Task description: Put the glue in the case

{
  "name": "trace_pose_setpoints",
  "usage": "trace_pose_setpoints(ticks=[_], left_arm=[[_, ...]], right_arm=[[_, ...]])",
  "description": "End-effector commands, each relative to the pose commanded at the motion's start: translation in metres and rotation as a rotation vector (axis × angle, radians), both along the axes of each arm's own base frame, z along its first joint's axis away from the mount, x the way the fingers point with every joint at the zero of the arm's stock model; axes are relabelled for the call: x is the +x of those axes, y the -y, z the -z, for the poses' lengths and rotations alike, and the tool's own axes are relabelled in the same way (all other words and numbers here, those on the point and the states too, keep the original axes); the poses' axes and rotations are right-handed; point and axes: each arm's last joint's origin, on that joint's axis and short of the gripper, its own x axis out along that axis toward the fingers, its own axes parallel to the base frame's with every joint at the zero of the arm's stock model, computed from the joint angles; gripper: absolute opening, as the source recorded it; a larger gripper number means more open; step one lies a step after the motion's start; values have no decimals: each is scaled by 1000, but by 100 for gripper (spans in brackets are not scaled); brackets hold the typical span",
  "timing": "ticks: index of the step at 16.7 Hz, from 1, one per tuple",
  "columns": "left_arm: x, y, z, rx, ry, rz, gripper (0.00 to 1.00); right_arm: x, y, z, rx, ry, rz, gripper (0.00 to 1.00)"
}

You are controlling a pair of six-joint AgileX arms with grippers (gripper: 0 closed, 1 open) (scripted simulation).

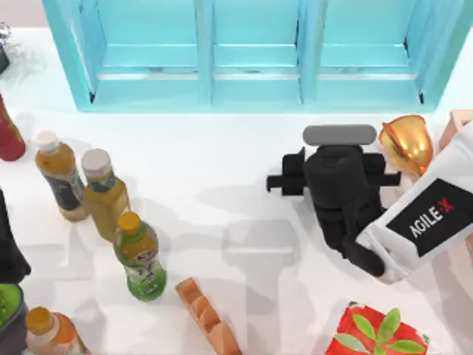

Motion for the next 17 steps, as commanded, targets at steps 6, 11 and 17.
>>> trace_pose_setpoints(ticks=[6,11,17], left_arm=[[0,0,0,0,0,0,100],[0,0,0,0,0,0,100],[0,0,0,0,0,0,100]], right_arm=[[0,0,0,0,0,0,2],[0,0,0,0,0,0,0],[-1,-5,-2,6,1,-12,0]])
